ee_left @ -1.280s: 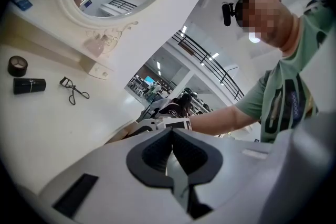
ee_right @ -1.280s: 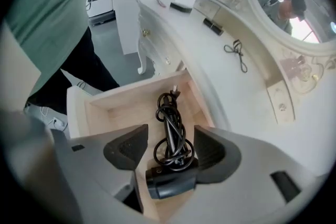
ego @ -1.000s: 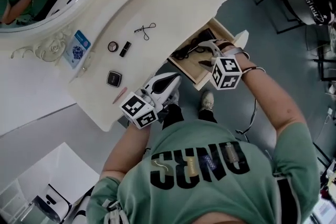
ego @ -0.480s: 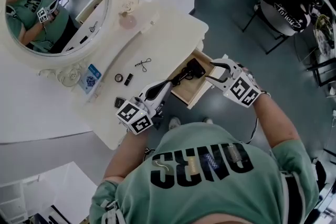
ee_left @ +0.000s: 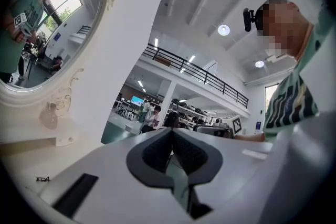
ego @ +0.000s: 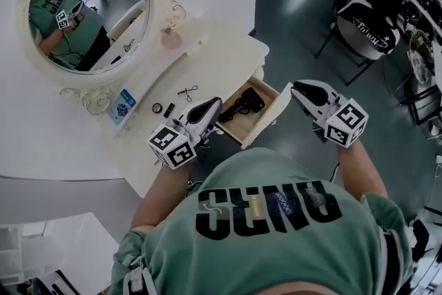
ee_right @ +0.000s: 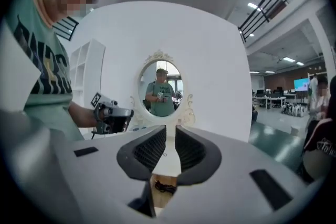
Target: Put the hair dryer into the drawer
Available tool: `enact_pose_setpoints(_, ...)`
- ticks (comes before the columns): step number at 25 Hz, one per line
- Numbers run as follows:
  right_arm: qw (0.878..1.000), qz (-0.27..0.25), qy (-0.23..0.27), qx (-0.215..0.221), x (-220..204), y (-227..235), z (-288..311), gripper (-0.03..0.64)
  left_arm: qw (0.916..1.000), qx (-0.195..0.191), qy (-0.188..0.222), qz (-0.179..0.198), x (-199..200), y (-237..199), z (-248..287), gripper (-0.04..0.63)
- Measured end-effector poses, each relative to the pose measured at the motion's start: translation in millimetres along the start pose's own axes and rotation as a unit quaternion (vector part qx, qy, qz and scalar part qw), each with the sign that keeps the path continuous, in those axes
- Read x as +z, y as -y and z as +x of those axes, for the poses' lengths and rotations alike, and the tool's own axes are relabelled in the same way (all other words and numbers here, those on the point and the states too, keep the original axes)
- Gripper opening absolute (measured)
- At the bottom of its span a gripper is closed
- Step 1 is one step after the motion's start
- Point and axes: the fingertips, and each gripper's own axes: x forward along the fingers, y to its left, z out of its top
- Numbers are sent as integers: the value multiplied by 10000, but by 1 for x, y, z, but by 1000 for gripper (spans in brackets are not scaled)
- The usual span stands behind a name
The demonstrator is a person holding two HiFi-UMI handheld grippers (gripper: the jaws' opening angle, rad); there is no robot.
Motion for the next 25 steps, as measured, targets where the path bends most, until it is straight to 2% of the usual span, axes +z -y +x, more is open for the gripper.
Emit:
enact_pose_setpoints(4, 9970, 583, 467, -198, 17, 15, -23, -4, 9999, -13, 93, 67, 11, 4, 2, 9)
enact_pose_setpoints(6, 9932, 955, 632, -230, 19, 25, -31, -5, 9998, 8, 159, 99, 16, 5, 4, 9)
enact_pose_setpoints(11, 9866, 1488, 588, -332, 2, 36, -40, -6, 9997, 35, 214, 122, 19, 6, 6, 9)
enact_pose_setpoints(21, 9861, 1590, 353, -334, -11, 49, -32, -6, 9998, 91, 163, 58, 8, 5, 13, 9)
enact_pose_setpoints(25, 9900, 1356, 179, -336, -15, 47, -32, -7, 9998, 80, 166, 54, 8, 6, 15, 9)
